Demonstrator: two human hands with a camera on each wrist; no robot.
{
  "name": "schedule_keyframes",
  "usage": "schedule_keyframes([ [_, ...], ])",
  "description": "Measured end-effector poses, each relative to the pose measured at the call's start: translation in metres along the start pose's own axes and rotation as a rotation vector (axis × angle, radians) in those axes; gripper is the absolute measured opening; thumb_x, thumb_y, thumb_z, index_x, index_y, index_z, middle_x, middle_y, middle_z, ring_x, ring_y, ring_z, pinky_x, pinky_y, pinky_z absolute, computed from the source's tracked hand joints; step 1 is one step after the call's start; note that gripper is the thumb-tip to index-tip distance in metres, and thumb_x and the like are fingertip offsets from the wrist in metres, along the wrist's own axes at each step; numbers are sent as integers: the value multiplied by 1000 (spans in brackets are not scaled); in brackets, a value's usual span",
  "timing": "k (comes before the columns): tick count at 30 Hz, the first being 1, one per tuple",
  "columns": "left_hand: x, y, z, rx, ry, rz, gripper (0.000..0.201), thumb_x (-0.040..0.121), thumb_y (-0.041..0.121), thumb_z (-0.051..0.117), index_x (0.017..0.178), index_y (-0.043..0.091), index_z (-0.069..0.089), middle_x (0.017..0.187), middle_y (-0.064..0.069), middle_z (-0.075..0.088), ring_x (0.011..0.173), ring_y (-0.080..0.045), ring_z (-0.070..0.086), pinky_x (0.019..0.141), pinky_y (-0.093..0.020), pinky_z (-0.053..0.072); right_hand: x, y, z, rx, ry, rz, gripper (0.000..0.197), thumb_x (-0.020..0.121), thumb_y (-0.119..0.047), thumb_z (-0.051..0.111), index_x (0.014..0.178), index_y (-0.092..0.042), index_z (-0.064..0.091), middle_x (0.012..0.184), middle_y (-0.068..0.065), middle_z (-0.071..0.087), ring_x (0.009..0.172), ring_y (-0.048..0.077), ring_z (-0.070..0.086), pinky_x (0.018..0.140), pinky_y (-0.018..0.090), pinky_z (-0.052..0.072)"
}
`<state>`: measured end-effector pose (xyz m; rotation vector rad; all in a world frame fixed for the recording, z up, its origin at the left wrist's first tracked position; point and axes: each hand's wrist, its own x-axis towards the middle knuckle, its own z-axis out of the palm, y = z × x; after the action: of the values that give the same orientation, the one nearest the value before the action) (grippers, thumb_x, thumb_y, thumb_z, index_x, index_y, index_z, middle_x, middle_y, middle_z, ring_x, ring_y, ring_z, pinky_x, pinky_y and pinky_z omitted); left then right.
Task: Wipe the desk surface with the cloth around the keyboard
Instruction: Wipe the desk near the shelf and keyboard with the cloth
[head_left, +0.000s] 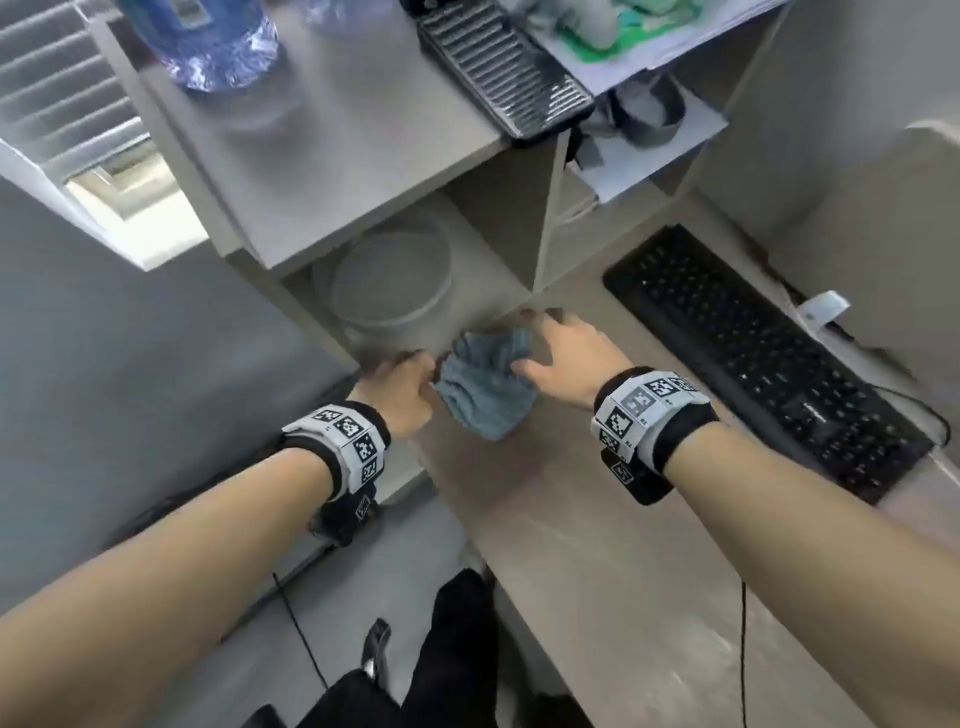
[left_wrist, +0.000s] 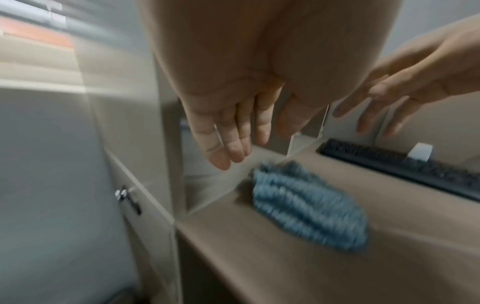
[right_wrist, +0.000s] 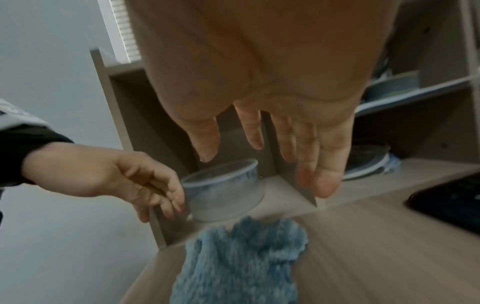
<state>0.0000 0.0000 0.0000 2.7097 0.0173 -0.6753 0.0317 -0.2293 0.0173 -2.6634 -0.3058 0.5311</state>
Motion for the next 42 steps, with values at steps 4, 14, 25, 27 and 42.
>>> schedule_keyframes([
  [4, 20, -29, 26, 26, -29, 49, 42, 79, 6, 47, 121, 11, 53, 125, -12, 57, 116, -33, 55, 97, -36, 45, 36, -8, 50, -64, -164, 14, 74, 86, -53, 56, 150, -35, 23, 161, 2, 18, 139, 37, 31, 109, 48, 38],
  [14, 32, -62, 66, -36, -72, -30, 63, 75, 7, 50, 138, 14, 44, 150, -5, 38, 135, -29, 42, 109, -39, 40, 56, -16, 130, -279, -230, -57, 61, 94, -48, 47, 149, -34, 27, 164, 3, 4, 147, 42, 1, 115, 64, 14],
  [25, 23, -56, 76, -29, 1, -45, 60, 75, 10, 47, 134, 16, 46, 151, 1, 36, 139, -23, 35, 110, -39, 38, -20, 70, 65, 60, 279, 152, 24, 83, -8, 53, 104, -4, 63, 109, 22, 63, 100, 42, 56, 86, 41, 45],
  [27, 21, -58, 82, -22, 12, -44, 64, 71, 14, 46, 135, 21, 44, 152, 5, 32, 140, -20, 31, 109, -42, 39, -26, 83, 89, 5, 194, 187, 40, 85, -20, 51, 122, -8, 59, 129, 23, 54, 117, 47, 47, 100, 46, 36],
  [42, 27, -73, 82, 22, 58, -15, 66, 74, 9, 48, 138, 27, 47, 154, 8, 34, 140, -20, 33, 114, -38, 34, -48, 18, 160, -231, -109, -270, 59, 96, -37, 48, 151, -31, 27, 164, 8, 10, 149, 38, 4, 117, 55, 1],
])
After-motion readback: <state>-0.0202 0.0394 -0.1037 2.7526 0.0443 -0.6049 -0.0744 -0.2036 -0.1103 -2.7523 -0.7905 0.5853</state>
